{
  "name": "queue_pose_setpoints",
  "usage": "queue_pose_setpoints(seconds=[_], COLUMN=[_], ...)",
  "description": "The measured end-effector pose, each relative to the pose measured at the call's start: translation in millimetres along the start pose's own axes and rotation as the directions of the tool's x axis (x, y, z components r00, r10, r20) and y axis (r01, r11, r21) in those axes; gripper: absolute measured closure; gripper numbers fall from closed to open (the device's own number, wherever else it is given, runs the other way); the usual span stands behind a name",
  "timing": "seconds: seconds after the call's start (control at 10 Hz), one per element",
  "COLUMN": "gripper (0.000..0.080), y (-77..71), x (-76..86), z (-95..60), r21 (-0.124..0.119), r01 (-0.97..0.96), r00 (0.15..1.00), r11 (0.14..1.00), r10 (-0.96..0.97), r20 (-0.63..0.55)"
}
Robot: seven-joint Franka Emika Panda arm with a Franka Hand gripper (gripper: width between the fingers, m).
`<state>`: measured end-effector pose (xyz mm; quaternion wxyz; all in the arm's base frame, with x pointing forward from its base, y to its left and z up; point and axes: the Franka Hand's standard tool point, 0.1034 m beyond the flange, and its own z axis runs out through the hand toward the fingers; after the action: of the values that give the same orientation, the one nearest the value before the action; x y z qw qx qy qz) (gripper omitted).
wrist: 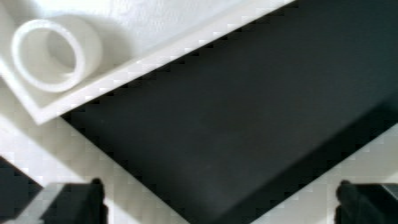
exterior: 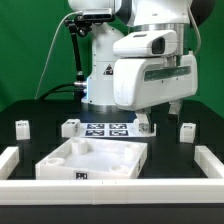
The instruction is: Assemble one leg
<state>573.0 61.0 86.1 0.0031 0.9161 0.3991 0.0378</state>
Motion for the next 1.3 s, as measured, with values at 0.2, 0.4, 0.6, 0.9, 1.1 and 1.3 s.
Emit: queue_pose_setpoints(seconds=[0.2, 0.4, 0.6, 0.9, 1.1, 1.3], gripper=[0.0150, 0.0150, 0.0150, 0.0150, 0.0150, 0.0150], y=[0.0, 0.0, -1.8, -9.0, -6.3, -7.1], x=[-0.1, 0.0, -6.7, -35.8, -50.7, -47.7], z=[0.0, 0.0, 4.6, 21.0, 24.1, 23.7], r21=[0.000, 0.000, -0.001, 0.021, 0.052, 0.048], r01=[-0.001, -0.001, 0.049, 0.142, 0.156, 0.159], r00=[1.000, 1.000, 0.999, 0.990, 0.986, 0.986], r11=[1.000, 1.000, 0.999, 0.990, 0.986, 0.986], r10=[0.001, 0.001, -0.049, -0.142, -0.159, -0.161], r20=[0.000, 0.000, 0.000, 0.021, 0.050, 0.045])
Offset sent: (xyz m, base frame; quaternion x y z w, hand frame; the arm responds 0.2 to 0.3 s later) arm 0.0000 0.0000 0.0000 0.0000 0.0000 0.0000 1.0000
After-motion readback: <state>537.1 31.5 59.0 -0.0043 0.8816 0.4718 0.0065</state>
